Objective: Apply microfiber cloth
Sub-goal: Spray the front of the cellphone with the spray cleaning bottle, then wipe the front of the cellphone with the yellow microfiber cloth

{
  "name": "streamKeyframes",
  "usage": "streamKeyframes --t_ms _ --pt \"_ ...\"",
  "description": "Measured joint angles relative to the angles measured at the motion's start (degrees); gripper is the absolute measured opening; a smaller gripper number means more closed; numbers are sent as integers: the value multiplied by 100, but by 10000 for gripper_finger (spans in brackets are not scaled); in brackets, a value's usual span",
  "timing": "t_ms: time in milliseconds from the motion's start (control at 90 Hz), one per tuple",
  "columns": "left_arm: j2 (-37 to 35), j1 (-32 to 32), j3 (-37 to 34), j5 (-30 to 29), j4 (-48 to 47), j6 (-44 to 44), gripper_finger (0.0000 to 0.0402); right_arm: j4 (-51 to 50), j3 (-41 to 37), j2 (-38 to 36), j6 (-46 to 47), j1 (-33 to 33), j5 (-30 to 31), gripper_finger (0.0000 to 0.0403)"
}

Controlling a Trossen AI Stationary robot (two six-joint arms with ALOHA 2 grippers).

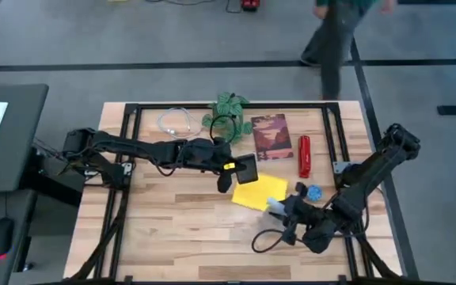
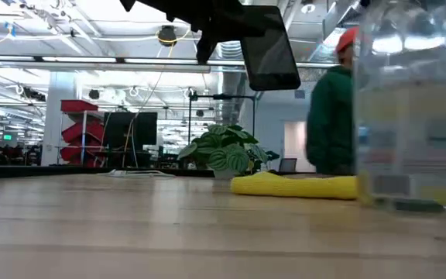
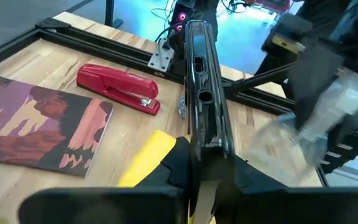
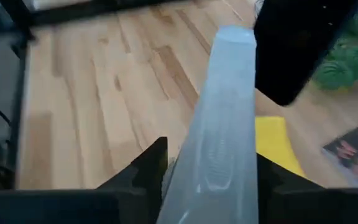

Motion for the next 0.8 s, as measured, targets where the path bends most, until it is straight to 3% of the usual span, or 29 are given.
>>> streamKeyframes --t_ms 222,467,689,800 --pt "0 -15 0 2 -10 4 12 -2188 292 -21 1610 556 9 116" --pt "1 -15 0 2 -6 7 12 -3457 277 -26 3704 1367 16 118" --pt "0 -15 0 2 -14 -59 12 -3686 303 -26 4054 1472 -760 240" --pt "0 -15 0 2 -110 -254 12 -3891 579 -67 4021 1470 -1075 276"
